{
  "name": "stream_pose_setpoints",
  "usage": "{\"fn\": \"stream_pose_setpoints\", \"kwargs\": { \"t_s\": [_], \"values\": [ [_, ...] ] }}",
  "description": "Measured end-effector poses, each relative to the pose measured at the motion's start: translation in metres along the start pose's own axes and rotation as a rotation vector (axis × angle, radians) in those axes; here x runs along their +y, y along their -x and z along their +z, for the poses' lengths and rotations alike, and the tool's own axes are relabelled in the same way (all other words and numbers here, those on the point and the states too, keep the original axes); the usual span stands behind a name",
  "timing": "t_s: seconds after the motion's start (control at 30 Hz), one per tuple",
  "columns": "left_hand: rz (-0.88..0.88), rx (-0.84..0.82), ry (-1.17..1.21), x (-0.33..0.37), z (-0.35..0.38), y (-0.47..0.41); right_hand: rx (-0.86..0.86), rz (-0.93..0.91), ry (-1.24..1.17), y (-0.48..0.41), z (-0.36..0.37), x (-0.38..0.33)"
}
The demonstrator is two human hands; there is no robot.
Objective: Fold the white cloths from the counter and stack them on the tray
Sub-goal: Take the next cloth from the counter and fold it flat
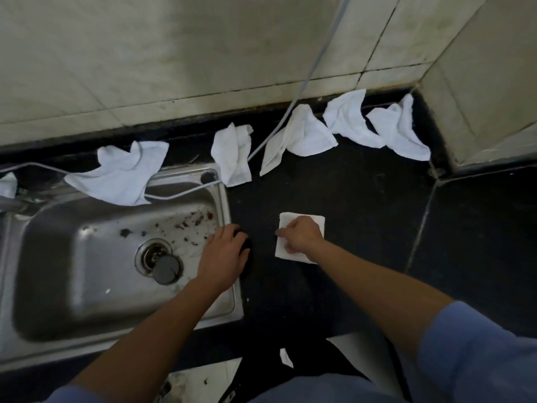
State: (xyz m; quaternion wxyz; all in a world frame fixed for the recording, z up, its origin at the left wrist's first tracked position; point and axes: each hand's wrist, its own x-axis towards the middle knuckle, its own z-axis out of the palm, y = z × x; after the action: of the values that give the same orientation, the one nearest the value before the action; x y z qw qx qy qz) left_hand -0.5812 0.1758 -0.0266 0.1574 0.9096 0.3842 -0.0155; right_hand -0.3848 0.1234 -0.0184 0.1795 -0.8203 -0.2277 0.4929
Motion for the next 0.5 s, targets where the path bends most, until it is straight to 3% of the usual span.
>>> {"fn": "stream_pose_setpoints", "kwargs": {
  "t_s": [0.17, 0.27, 0.37, 0.5],
  "values": [
    [0.163, 0.005, -0.006, 0.029, 0.009, -0.015, 0.268, -0.361, 0.400, 0.009, -0.021, 0.029],
    [0.293, -0.070, -0.069, 0.052, 0.026, -0.018, 0.320, -0.544, 0.621, -0.001, -0.038, 0.047],
    [0.292, -0.126, -0.106, 0.054, 0.040, -0.011, 0.237, -0.460, 0.726, -0.016, -0.048, 0.047],
    [0.293, -0.121, -0.143, 0.049, 0.045, -0.006, 0.028, -0.254, 0.657, -0.030, -0.056, 0.025]
  ]
}}
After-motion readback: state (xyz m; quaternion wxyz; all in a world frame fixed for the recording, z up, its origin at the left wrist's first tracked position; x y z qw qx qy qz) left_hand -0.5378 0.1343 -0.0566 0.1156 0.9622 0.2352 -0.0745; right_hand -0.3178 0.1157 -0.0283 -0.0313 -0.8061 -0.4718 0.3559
